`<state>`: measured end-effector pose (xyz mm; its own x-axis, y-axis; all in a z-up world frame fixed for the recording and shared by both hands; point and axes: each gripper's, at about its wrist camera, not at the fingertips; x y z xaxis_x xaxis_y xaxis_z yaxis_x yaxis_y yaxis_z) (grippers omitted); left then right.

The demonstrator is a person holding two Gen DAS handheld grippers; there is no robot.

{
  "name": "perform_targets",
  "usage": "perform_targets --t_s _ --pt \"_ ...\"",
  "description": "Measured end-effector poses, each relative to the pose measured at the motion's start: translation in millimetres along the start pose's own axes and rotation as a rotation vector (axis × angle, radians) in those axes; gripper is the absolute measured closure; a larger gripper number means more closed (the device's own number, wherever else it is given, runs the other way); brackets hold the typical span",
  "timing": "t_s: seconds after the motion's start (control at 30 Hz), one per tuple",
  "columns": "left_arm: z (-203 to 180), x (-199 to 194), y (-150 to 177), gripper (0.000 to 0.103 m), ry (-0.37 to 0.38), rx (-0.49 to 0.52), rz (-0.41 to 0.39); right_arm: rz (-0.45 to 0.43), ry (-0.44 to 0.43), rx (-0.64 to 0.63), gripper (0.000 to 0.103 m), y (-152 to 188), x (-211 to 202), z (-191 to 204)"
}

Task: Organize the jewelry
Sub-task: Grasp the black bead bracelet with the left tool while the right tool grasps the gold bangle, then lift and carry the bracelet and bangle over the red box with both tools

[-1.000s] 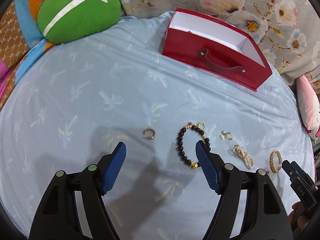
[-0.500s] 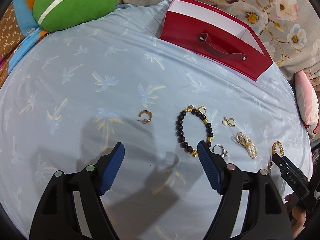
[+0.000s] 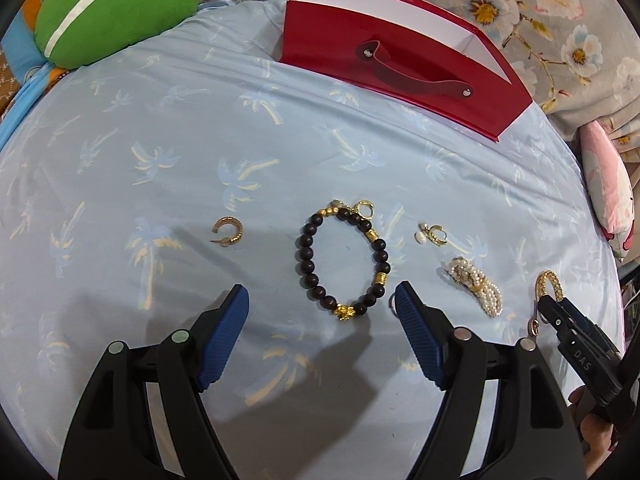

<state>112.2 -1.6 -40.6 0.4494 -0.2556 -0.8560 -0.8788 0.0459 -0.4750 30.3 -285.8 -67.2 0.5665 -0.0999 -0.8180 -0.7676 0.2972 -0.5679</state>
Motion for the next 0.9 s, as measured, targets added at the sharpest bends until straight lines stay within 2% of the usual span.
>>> perform_targets --t_s 0.3,0.63,0.73,0.8,0.83,0.9 --pt "-12 14 -7 0.029 -0.041 0.036 -0.026 -0.008 -0.020 0.002 0.049 -5 -5 2" --pt "-29 22 1 0.032 -0.151 0.144 -0.084 -0.011 -0.032 0.016 0.049 -7 -6 2" --pt "-26 19 0 0.048 -0.145 0.132 -0.090 -0.013 -0.034 0.014 0.049 -8 -7 4" --pt "-22 17 -2 0.068 -0.139 0.118 -0.094 -0.014 -0.036 0.013 0.049 -8 -8 5" --pt "-20 16 -2 0.072 -0.137 0.113 -0.095 -0.015 -0.037 0.013 0.049 -8 -8 5" --pt "-19 15 -3 0.088 -0.124 0.109 -0.092 -0.017 -0.040 0.011 0.049 -8 -10 7"
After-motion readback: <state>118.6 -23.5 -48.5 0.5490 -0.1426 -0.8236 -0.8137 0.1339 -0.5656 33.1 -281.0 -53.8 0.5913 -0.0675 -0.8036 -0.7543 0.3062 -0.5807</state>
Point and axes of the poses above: each gripper's, at about its wrist camera, not at the fingertips, and x roughly the way its jaws point, z to its left, y to its underside, and after that the axes turned 2 degrees about z, right-handed
